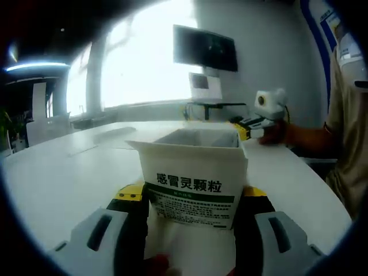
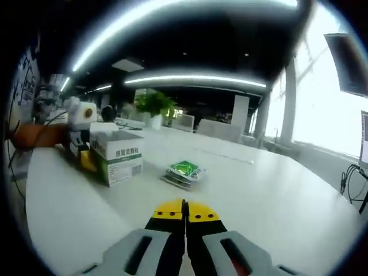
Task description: Take out ganmaoling bag from box put it on table
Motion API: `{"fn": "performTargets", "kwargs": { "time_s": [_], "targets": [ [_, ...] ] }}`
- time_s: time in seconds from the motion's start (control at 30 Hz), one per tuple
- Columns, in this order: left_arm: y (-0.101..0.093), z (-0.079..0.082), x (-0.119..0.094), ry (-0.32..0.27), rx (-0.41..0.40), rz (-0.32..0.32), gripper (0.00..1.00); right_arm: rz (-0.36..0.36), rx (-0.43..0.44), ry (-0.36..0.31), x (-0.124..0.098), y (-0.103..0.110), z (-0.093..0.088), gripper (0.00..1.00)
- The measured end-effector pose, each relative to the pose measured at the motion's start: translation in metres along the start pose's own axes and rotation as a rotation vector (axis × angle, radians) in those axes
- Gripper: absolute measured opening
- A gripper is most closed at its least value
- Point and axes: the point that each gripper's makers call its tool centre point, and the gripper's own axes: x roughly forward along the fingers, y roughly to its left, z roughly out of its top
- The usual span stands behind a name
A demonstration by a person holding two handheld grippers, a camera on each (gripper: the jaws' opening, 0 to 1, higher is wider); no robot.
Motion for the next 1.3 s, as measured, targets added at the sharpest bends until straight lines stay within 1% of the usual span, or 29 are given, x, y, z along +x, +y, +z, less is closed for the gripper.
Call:
{"fn": "performTargets", "kwargs": {
  "time_s": [0.13,0.33,0.67,0.9,1.3],
  "targets": [
    [-0.0001,0.0,-0.0001,0.0,0.0,0.0,0.5,0.002,0.02,-0.025,-0.0008,-0.002,0.0029,0.0],
    [-0.0001,-0.0001,-0.0003,0.001,0.001,0.001,0.5,0.009,0.035,-0.041,-0.0009,-0.0021,0.005,0.0],
    [0.0002,-0.0002,-0.0001,0.001,-0.002,0.001,0.5,0.013,0.012,-0.035,0.0008,0.0005,0.0035,0.0],
    [0.0004,-0.0003,0.0,0.001,-0.003,0.0,0.5,0.015,0.018,-0.04,0.001,0.0004,0.0043,0.0],
    [0.0002,-0.0006,0.0003,0.002,-0.004,0.001,0.5,0.015,0.002,-0.046,0.0006,0.0014,0.005,0.0]
  ]
}}
